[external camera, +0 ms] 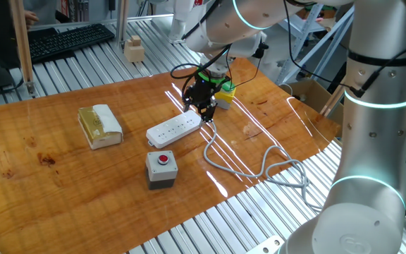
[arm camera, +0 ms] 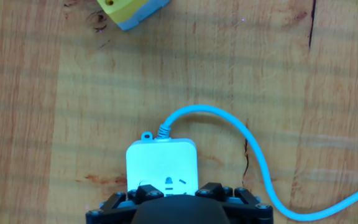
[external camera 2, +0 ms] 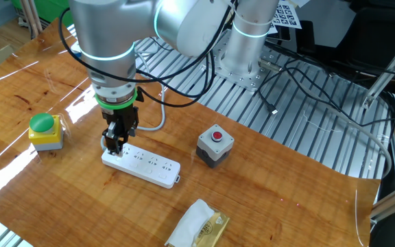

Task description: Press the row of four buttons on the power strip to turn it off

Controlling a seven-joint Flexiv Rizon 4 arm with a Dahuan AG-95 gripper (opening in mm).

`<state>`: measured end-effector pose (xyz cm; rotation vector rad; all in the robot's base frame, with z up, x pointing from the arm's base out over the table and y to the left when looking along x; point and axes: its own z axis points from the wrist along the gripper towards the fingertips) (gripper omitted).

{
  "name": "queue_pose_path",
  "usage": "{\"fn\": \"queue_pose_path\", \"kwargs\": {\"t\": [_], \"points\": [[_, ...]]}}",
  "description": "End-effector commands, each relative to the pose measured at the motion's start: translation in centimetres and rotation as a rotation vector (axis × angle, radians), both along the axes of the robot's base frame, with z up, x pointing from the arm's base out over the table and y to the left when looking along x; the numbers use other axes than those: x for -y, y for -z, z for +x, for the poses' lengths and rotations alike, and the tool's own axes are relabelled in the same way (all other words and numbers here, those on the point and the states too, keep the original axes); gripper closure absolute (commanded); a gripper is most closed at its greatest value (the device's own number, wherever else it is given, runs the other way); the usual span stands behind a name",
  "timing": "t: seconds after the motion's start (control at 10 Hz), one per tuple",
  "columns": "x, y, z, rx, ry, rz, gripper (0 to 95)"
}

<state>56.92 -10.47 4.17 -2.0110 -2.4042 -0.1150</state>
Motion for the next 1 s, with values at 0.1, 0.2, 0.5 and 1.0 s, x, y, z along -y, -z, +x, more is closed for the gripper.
{"fn": "queue_pose_path", "kwargs": {"t": [0.1,0.2,0.5,1.0], "points": [[-0.05,0.01,-0.07,-0.022,-0.003,0.024,19.0],[-0.05,0.01,-0.07,-0.036,-0.01,0.027,19.0],[-0.05,0.01,-0.07,-0.074,0.014,0.008,19.0],[-0.05,0.01,-0.07,-0.097,0.017,0.006,19.0]]}}
